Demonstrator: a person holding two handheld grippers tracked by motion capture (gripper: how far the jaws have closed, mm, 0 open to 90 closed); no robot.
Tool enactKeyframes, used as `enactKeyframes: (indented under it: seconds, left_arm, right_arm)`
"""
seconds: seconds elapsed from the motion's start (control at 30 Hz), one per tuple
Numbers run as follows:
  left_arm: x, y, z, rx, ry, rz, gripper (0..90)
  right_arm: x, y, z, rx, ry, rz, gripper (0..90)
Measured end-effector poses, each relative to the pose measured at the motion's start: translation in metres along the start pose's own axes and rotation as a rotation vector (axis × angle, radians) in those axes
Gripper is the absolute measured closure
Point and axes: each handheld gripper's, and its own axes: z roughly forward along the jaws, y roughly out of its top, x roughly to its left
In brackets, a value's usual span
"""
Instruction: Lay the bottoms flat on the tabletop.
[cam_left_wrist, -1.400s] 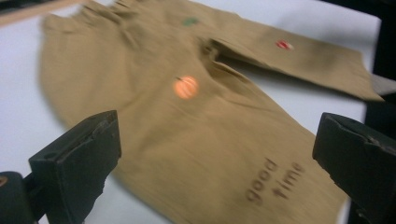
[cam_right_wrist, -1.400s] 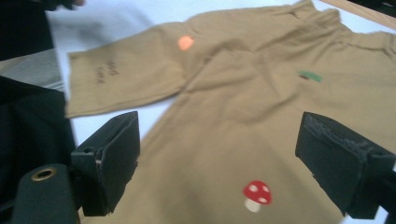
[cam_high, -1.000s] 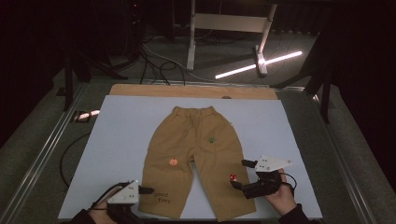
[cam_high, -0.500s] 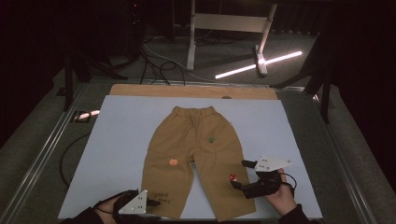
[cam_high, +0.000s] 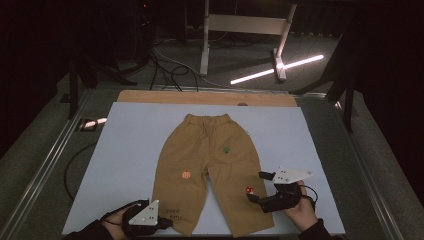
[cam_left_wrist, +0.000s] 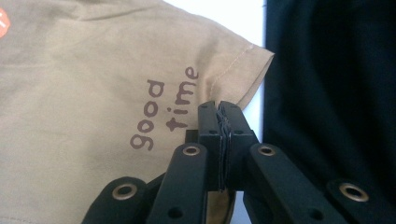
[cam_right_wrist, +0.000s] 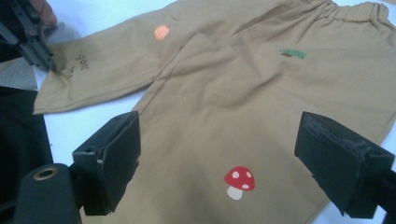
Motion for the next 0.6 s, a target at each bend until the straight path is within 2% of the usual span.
enactKeyframes:
  seconds: [0.07,0.17,0.33,0.37,0.43,0.5,0.57,0.6]
  left_arm:
    - [-0.0030,0.0026,-0.0016,-0.007,-0.026,0.014,88.9]
    - [-0.0072,0.0053,-0.0005,-0.007,-0.035,0.029,88.7]
    - [-0.0092,0.0062,0.0017,0.011,-0.061,0.023,88.0]
    - [-0.0091,0.0063,0.0018,0.012,-0.066,0.022,87.3]
    - [-0.0079,0.0056,0.0031,0.011,-0.111,0.004,85.2]
    - [-0.0065,0.0055,0.0025,-0.004,-0.128,-0.003,74.4]
    - [-0.0029,0.0067,-0.0017,-0.059,-0.127,-0.045,59.2]
    - [-0.0004,0.0079,-0.0055,-0.081,-0.111,-0.060,51.4]
  right_arm:
    - [-0.0008,-0.0002,-0.0006,-0.002,0.000,0.001,14.7]
    - [-0.0005,-0.0004,-0.0005,-0.001,-0.003,-0.001,14.7]
    - [0.0003,-0.0001,-0.0007,0.004,-0.007,-0.010,14.7]
    - [0.0004,-0.0002,-0.0003,-0.002,-0.002,0.002,14.7]
    - [-0.0005,-0.0006,-0.0003,0.002,-0.003,0.000,14.7]
    - [-0.0007,-0.0007,0.0002,0.005,-0.006,0.006,14.7]
    - [-0.0016,-0.0002,0.0004,0.002,-0.003,0.006,14.6]
    - [-0.0020,0.0005,0.0004,-0.001,-0.010,0.008,14.6]
